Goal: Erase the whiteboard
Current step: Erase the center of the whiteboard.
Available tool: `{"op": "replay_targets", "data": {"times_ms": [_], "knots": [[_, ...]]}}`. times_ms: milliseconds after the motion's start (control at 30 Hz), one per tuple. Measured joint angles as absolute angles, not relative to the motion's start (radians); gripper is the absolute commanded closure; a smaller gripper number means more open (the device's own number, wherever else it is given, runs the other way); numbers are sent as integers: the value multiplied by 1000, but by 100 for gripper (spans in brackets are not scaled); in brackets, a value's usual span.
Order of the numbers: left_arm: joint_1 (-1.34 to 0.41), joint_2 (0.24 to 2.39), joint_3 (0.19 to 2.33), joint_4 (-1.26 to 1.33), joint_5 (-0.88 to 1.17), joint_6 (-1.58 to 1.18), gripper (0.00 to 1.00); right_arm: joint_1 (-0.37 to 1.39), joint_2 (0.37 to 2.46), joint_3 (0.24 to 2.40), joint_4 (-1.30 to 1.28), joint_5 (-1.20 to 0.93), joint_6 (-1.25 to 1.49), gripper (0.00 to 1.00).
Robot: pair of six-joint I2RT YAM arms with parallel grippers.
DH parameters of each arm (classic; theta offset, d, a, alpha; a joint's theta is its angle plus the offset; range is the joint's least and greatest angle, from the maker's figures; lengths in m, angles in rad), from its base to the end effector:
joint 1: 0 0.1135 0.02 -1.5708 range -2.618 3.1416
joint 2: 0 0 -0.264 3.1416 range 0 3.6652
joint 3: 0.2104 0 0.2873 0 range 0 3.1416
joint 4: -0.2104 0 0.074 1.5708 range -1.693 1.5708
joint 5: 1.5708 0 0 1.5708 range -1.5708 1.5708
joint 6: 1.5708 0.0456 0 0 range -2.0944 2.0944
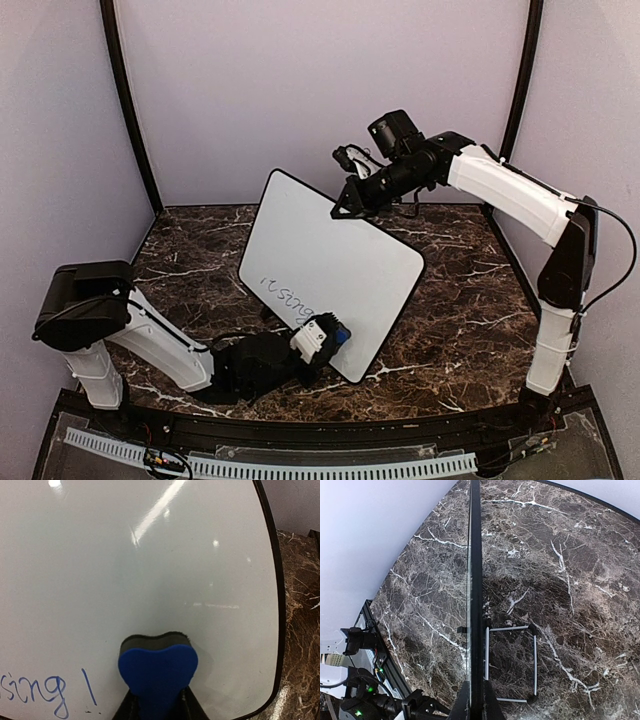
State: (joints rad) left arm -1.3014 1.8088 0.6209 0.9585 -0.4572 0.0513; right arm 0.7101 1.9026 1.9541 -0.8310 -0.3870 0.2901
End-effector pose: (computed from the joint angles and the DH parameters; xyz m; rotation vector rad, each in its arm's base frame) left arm 0.1138 -0.3366 0.1057 0.8544 1.5872 -0.4885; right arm 0.3423 0.3169 0.3558 -0.7125 2.3732 0.9192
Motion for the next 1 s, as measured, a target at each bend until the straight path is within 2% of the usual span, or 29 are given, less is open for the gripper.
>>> {"op": "replay_targets", "data": {"times_ms": [367,533,800,1000], "knots": [[-1290,1832,611,1078,-727,113,100,715,1903,1958,-831,-387,294,100],[-1267,1831,597,1095,-788,125,100,715,1903,1958,-831,-386,294,100],[-1217,1808,566,1071,-772,85,100,715,1903,1958,-831,-387,294,100],[-1122,1627,496,991,-708,7,100,715,1903,1958,-829,-391,293,100]]}}
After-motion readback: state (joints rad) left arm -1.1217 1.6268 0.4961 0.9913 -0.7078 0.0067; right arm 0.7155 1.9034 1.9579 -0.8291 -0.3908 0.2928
